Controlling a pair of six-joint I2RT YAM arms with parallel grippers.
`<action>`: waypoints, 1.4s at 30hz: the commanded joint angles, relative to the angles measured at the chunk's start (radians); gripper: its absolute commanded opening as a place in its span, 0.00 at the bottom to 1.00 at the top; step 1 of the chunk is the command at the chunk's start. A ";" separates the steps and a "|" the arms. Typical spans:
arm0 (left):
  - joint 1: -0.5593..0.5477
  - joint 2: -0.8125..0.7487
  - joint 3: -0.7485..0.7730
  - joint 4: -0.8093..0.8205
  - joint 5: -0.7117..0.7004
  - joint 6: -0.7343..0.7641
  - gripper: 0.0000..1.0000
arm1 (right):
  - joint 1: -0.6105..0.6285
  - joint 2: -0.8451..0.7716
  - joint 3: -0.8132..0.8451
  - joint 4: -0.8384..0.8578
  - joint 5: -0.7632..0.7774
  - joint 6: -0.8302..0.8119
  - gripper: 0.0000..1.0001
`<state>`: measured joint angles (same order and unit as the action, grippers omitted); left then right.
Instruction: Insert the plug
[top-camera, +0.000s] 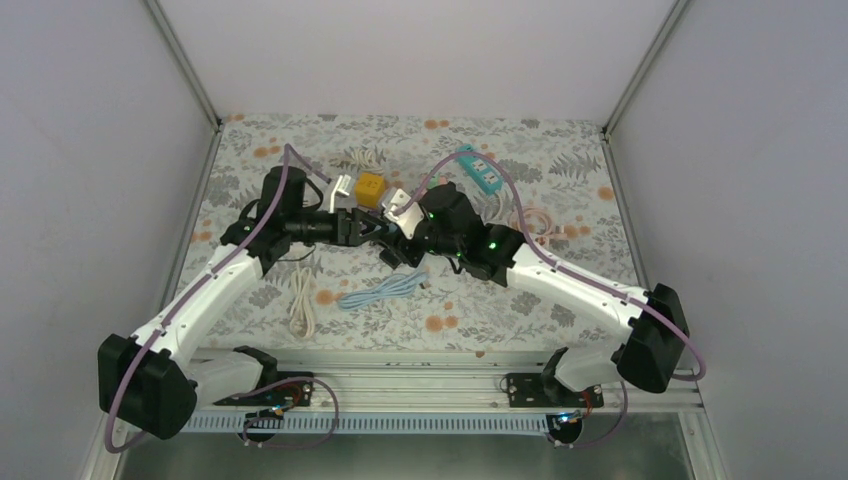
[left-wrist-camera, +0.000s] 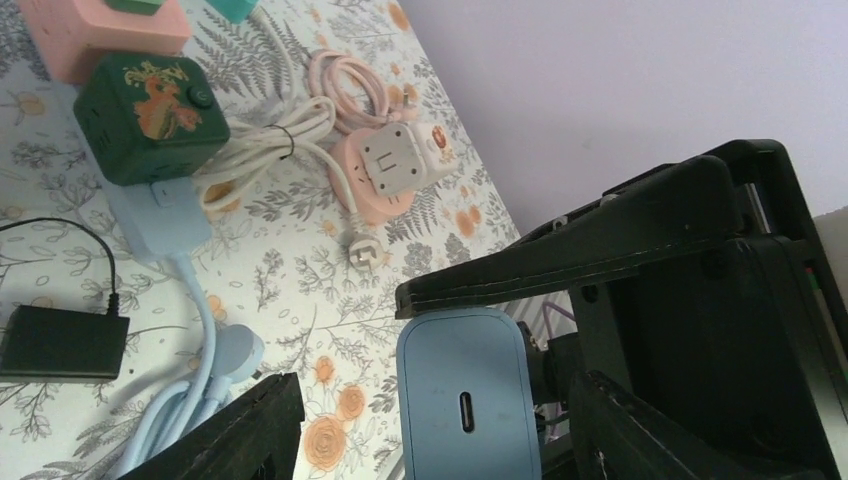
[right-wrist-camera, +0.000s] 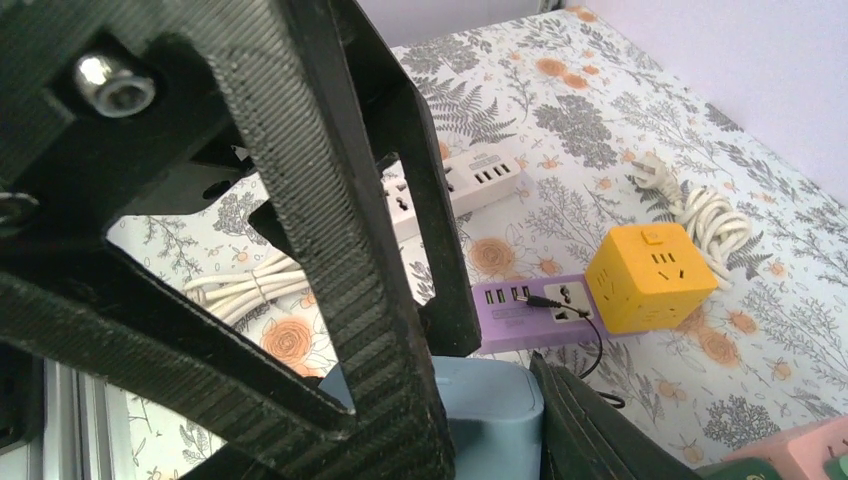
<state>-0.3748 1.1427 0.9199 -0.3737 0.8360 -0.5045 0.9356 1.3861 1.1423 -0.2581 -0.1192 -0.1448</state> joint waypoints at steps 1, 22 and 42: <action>-0.004 0.012 0.011 0.027 0.107 0.012 0.67 | 0.014 -0.037 -0.019 0.107 -0.004 -0.029 0.40; -0.038 0.003 0.070 -0.076 0.135 0.143 0.24 | 0.049 0.085 0.076 0.033 0.095 -0.002 0.41; 0.015 0.269 0.452 -0.293 -0.635 0.323 0.18 | -0.156 -0.227 -0.174 0.010 0.342 0.426 0.90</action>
<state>-0.3706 1.3449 1.2694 -0.5880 0.4168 -0.2485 0.8459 1.2133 1.0130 -0.2420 0.1196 0.0948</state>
